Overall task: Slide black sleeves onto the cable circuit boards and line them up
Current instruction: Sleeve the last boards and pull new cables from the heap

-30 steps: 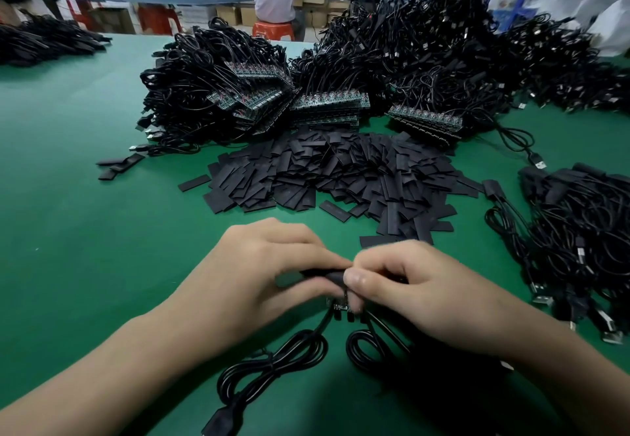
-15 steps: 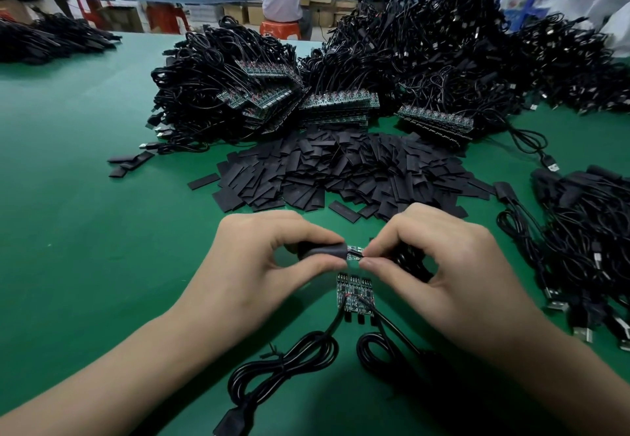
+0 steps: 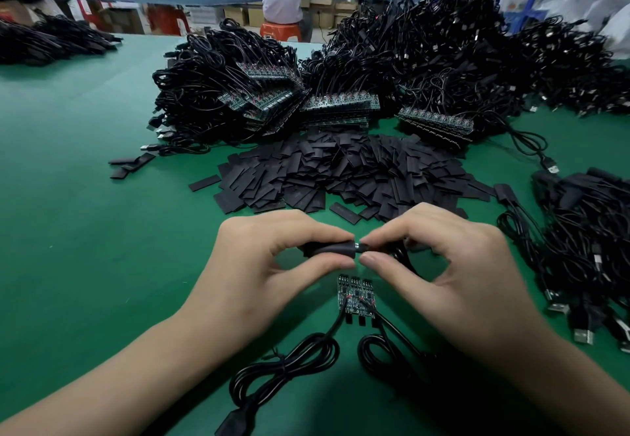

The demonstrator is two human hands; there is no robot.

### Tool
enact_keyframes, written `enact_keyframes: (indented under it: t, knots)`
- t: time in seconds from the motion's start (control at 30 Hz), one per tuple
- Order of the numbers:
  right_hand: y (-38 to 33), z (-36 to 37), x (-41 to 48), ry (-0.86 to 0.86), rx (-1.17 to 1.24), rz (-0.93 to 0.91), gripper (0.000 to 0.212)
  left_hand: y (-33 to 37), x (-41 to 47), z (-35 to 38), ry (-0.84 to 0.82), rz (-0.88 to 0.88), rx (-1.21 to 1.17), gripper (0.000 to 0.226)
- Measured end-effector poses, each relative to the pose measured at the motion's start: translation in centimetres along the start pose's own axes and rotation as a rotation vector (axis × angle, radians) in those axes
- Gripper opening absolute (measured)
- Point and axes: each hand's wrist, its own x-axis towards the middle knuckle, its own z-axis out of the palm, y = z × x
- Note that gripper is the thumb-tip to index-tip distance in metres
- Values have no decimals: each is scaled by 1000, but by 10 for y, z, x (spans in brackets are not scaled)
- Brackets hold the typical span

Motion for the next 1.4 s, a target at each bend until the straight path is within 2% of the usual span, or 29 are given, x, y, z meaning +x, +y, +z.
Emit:
enact_keyframes:
  t: [0.17, 0.27, 0.33, 0.47, 0.57, 0.63, 0.73, 1.03, 1.27, 1.4]
  knots:
    - [-3, 5, -2, 35, -6, -20, 10, 0, 0, 0, -30, 8, -25, 20]
    - [-5, 6, -3, 31, 43, 43, 11, -1, 1, 0, -30, 17, -18, 21]
    - [-7, 7, -3, 35, 88, 109, 9, 0, 2, -1, 27, 13, 15, 24]
    - [-11, 7, -3, 14, 361, 353, 7, 6, 3, -1, 181, -41, 50, 43]
    - [-12, 8, 1, -44, 610, 485, 10, 9, 3, 2, 253, -38, 75, 45]
    - [-13, 7, 3, -54, 764, 556, 16, 10, 3, 6, 259, -6, 87, 47]
    - [-14, 7, 5, -69, 867, 632, 21, 10, 3, 9, 212, 54, 114, 54]
    - [-16, 5, 2, -142, 764, 657, 25, -1, 8, -3, 62, 119, 163, 56]
    - [-19, 8, 4, -171, 726, 655, 15, -8, 7, -5, 48, 144, 252, 50]
    - [-20, 11, 3, -136, 694, 658, 16, -7, 7, -3, 46, 127, 240, 48]
